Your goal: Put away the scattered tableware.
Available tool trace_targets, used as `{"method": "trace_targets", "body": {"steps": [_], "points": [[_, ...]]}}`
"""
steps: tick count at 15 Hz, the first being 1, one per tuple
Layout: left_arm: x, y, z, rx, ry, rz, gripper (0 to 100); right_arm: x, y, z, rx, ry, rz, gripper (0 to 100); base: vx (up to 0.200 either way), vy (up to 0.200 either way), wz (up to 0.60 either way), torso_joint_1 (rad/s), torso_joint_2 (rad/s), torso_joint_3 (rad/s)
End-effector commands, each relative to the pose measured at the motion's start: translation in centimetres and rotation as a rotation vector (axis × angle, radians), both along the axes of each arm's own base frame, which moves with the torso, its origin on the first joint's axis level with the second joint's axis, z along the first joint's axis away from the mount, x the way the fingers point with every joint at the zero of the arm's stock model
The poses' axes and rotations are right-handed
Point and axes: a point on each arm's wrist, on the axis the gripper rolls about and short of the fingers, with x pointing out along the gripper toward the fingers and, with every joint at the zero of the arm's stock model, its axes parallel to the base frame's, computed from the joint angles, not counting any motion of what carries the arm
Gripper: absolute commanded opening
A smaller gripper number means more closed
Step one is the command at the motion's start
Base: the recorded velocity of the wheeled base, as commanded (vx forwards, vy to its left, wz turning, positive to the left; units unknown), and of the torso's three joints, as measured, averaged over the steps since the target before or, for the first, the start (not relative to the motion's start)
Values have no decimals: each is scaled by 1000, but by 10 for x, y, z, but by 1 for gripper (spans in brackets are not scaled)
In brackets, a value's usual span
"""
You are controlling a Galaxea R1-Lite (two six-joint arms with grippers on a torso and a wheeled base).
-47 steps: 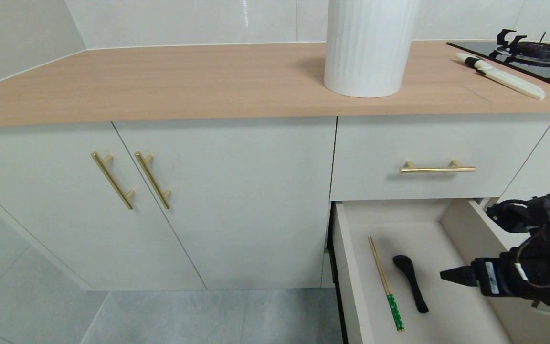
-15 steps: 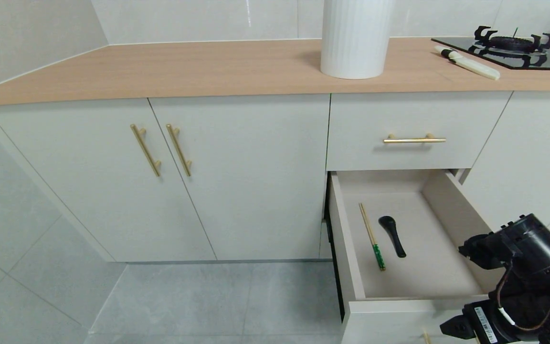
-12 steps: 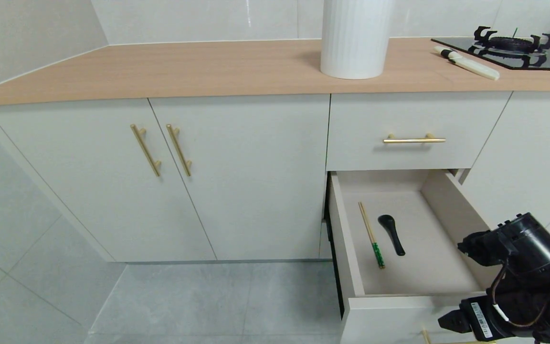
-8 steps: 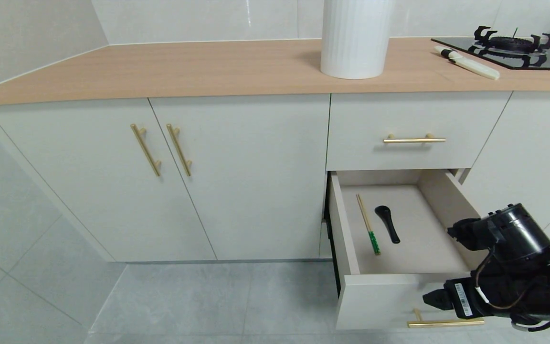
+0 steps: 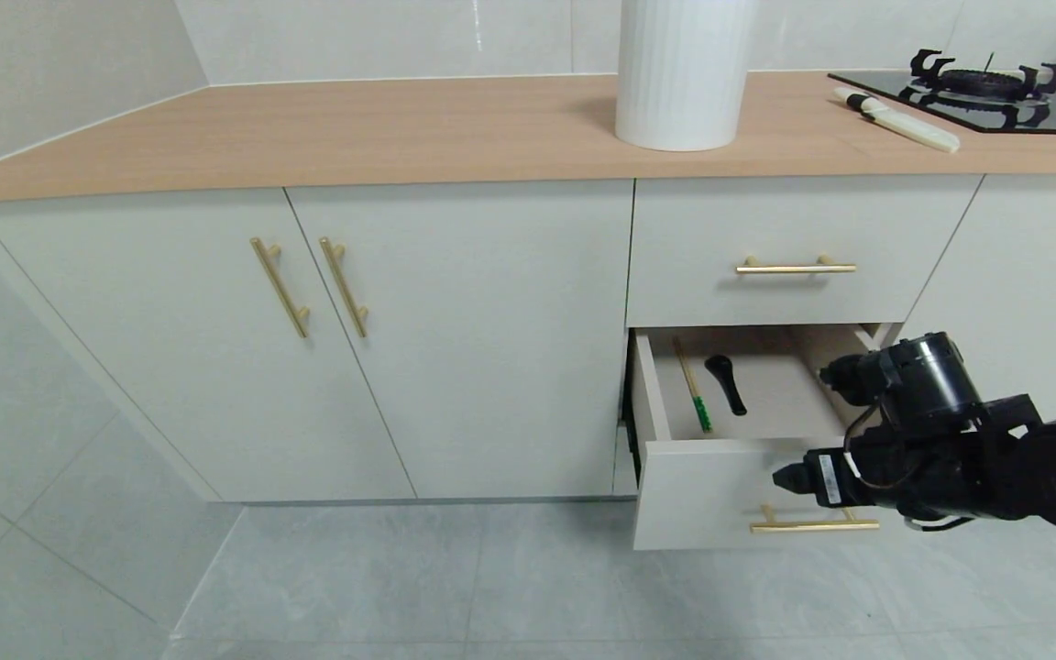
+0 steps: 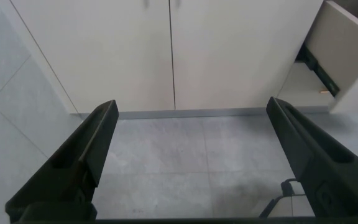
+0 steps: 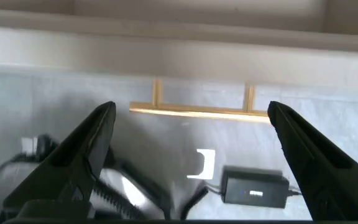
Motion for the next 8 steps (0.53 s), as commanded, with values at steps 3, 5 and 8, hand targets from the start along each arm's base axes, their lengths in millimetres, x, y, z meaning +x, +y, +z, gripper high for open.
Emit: {"method": "trace_targets", "body": {"steps": [3,5,8], "points": [[0,0,0,0,0,0,100,49,1,-10,10,-62,-34,100,0,0,0,0,0,0],[0,0,0,0,0,0,100,63,4,-20,28,-115,-40,100,0,0,0,0,0,0],[0,0,0,0,0,0,100,80,1,-32,49,-213,-72,100,0,0,0,0,0,0]]}}
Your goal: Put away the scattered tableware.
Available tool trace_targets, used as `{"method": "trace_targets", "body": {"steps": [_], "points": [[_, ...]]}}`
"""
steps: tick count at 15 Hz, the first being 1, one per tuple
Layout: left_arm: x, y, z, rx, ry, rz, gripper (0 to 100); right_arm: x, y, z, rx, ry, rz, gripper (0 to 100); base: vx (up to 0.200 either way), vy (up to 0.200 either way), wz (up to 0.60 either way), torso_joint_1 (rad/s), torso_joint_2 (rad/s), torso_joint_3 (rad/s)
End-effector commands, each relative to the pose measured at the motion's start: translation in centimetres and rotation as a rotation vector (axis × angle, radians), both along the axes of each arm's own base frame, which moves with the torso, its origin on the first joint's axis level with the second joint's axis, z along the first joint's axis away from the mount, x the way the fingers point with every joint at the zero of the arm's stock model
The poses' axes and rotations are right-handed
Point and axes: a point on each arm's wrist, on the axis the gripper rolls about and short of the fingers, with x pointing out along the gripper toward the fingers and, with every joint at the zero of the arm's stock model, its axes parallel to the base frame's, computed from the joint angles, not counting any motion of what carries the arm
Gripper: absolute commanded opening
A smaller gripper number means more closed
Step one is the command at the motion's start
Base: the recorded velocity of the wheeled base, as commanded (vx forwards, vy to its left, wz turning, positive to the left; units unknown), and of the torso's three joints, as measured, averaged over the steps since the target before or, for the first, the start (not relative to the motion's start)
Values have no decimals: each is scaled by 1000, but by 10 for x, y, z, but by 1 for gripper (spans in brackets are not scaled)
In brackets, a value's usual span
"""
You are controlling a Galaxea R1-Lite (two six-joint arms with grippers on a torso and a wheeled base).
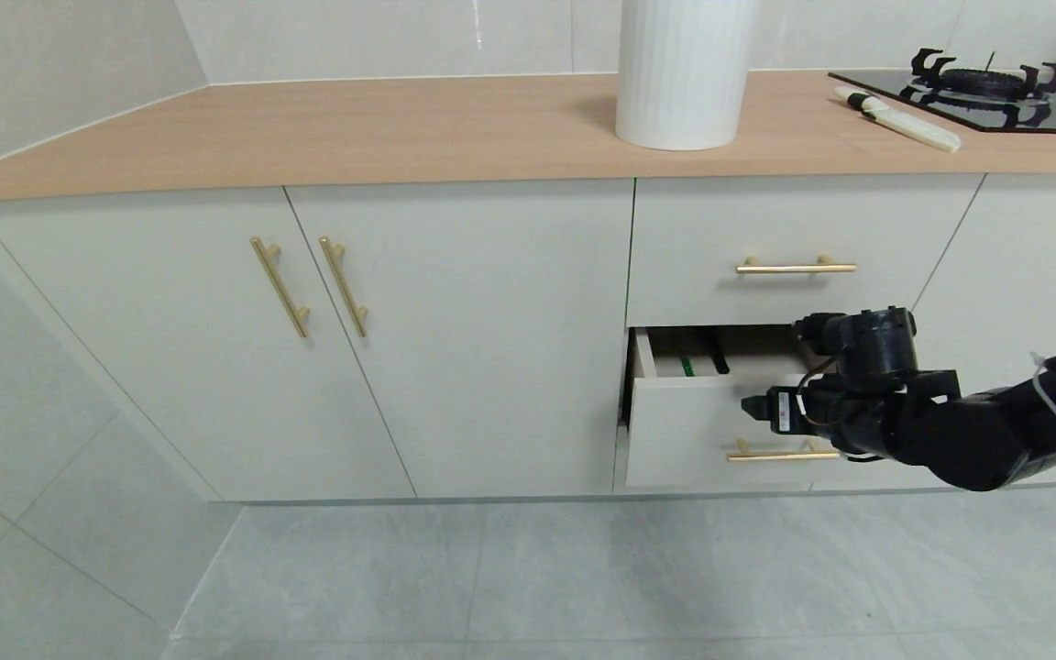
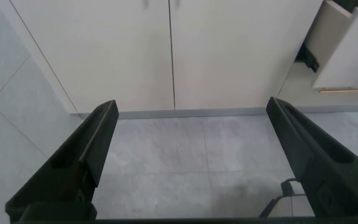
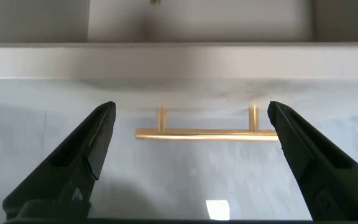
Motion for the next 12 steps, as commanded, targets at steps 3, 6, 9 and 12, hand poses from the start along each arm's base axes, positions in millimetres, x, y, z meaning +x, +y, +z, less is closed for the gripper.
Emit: {"method": "trace_targets", "body": {"steps": [3,6,9,12], "points": [[0,0,0,0,0,0,100,18,-3,-31,-1,-42,-51,100,0,0,0,0,0,0],[0,0,0,0,0,0,100,30,-4,-44,8,-130,-90,100,0,0,0,0,0,0],[0,0,0,0,0,1,100,38,-5,-49,23,-194,-104,100,0,0,0,0,0,0],[0,0,0,0,0,0,100,49,-7,-48,36,-260,-138,100,0,0,0,0,0,0]]}}
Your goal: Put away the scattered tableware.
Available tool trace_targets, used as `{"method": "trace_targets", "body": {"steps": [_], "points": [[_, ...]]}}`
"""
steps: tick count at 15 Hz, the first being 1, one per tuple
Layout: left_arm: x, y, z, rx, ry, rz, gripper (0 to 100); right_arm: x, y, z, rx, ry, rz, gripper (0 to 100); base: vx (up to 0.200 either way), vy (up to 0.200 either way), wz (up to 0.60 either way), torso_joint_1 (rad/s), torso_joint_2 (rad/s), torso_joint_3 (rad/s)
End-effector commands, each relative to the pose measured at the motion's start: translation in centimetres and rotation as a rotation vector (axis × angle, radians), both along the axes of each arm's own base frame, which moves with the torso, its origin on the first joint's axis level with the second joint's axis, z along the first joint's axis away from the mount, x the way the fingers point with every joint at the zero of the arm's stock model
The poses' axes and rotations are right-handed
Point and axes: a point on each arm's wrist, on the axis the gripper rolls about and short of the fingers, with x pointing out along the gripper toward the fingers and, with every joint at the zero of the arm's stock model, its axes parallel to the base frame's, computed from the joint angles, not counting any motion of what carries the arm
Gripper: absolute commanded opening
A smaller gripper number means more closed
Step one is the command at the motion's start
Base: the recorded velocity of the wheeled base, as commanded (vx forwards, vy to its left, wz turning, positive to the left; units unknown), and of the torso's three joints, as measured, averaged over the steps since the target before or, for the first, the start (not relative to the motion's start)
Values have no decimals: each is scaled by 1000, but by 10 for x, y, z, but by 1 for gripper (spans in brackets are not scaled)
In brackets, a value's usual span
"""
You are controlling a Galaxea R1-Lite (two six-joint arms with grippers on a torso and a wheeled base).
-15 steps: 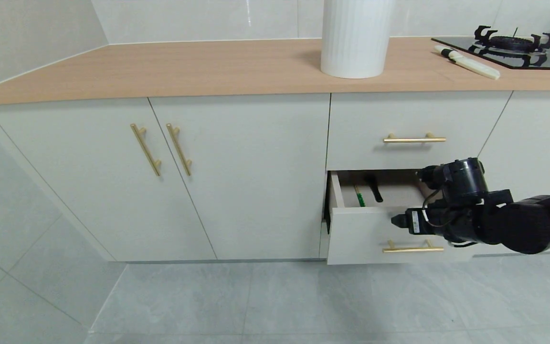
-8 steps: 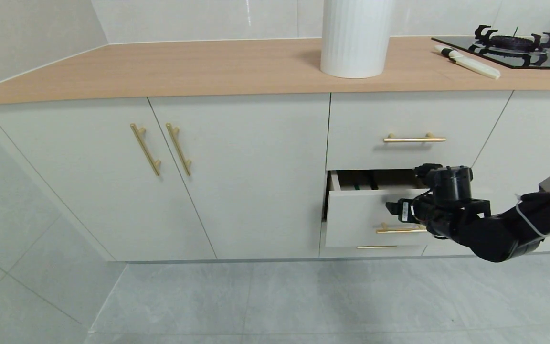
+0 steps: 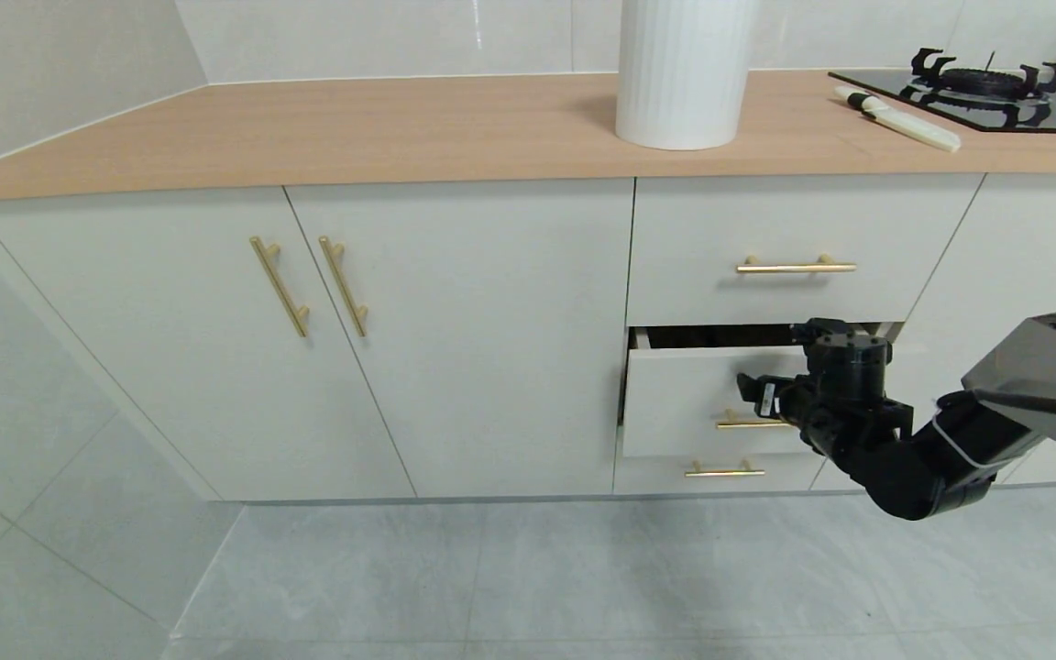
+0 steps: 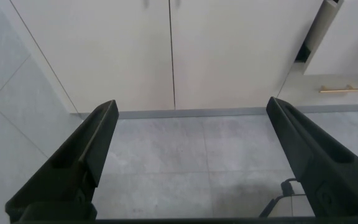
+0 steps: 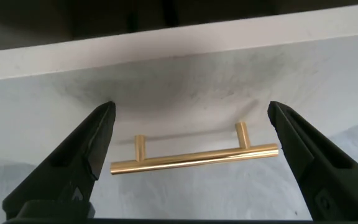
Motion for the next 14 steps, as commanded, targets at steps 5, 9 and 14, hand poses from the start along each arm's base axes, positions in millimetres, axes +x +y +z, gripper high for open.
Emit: {"method": "trace_targets", "body": {"steps": [5,9,14], "points": [[0,0,0,0,0,1,100,23,-2,-6,26,-78,-77,100,0,0,0,0,0,0],[0,0,0,0,0,1,100,30,-6,-3,44,-104,-98,100,0,0,0,0,0,0],[0,0,0,0,0,0,100,39,-9,3,75,-142,-112,100,0,0,0,0,0,0]]}}
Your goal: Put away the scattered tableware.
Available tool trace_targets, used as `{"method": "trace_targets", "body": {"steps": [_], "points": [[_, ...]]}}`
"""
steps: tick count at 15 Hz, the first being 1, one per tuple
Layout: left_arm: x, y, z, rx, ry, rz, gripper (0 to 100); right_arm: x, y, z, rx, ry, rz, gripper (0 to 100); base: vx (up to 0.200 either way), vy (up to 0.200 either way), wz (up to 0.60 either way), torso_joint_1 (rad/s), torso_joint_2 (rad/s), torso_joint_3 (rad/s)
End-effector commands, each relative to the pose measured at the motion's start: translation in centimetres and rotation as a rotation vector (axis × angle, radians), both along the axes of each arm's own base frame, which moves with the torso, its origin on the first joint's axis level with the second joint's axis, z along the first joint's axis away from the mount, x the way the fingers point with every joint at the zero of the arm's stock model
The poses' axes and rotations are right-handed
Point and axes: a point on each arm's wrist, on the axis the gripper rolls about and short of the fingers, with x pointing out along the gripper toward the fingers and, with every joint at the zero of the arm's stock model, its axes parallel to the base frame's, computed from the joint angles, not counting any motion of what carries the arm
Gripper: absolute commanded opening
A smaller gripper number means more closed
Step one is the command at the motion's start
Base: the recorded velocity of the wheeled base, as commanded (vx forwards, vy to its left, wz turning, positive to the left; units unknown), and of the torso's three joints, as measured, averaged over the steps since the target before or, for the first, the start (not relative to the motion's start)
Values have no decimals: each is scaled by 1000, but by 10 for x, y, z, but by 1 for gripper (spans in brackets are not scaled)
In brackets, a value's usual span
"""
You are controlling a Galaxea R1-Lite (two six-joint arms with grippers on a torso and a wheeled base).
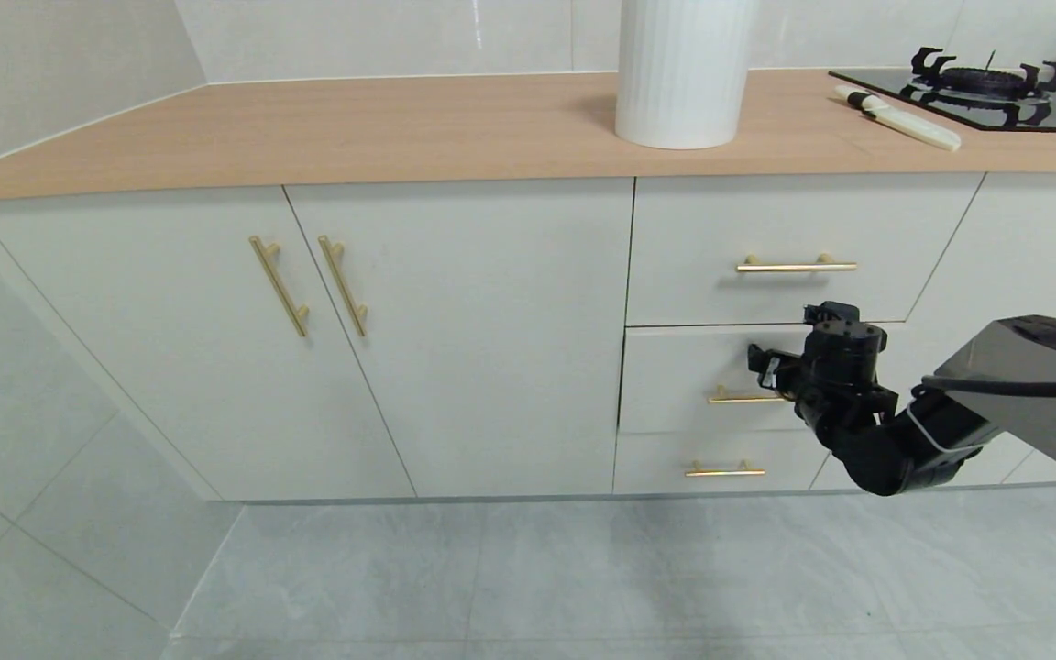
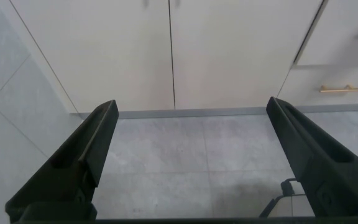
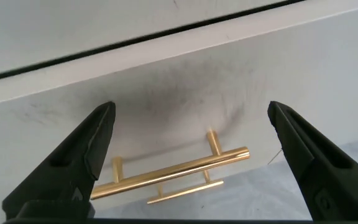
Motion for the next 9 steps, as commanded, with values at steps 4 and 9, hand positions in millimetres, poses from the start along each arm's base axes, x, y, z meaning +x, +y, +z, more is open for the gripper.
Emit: {"method": "trace_targets", "body": {"steps": [4,9], "points": [[0,0,0,0,0,0,100,10,-2,2,11,-34,-37,100,0,0,0,0,0,0],[0,0,0,0,0,0,100,12,-6,6,21,-48,-51,100,0,0,0,0,0,0]]}}
